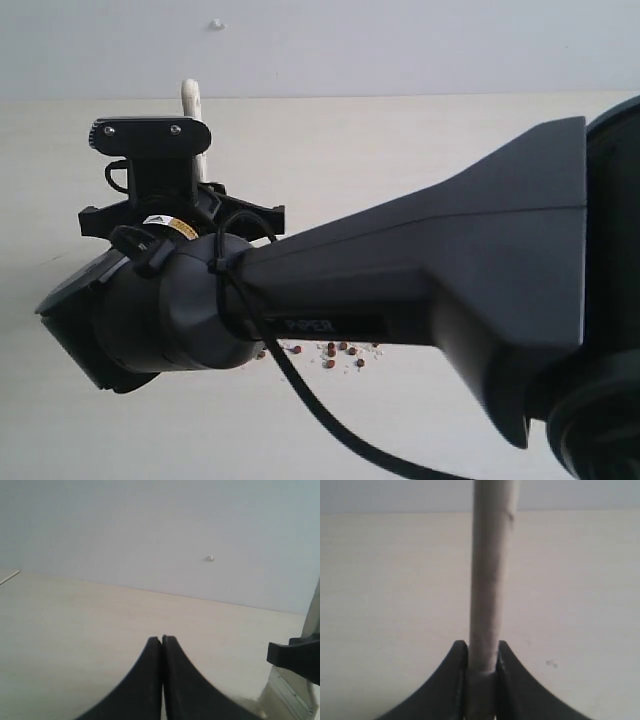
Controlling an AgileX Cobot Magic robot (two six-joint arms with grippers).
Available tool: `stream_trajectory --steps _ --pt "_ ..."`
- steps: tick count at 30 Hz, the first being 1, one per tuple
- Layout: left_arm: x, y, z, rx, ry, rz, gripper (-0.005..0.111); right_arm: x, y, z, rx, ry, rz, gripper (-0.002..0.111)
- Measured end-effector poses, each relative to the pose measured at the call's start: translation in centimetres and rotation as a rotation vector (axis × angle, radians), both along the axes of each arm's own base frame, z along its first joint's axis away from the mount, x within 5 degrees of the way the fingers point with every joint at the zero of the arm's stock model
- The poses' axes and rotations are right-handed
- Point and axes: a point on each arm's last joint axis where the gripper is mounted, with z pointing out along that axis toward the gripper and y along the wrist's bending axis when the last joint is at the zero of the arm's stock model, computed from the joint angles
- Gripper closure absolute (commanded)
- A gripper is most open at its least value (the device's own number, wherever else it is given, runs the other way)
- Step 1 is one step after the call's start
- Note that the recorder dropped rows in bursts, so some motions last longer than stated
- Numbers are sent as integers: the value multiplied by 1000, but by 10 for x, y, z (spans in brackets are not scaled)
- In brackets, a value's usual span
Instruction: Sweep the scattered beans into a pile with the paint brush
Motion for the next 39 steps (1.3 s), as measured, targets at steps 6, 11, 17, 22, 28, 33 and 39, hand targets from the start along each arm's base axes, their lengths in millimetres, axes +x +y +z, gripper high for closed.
stream_trajectory --steps 6,11,17,22,28,33,39 --pt "0 0 0 0 0 0 107 -2 -6 4 -89 -42 -45 108" --pt "0 0 0 0 0 0 107 -9 0 4 82 -26 -76 108" --pt "0 0 0 0 0 0 107 -6 6 6 270 -77 -85 108" --pt "0 0 0 0 0 0 107 19 -5 -19 324 -39 -161 108" --pt "0 0 0 0 0 0 107 23 -10 -30 344 11 -227 108" --pt "0 0 0 0 0 0 107 19 -12 -28 202 -17 -209 108" --pt "0 0 0 0 0 0 107 10 -17 -15 -1 -79 -206 108"
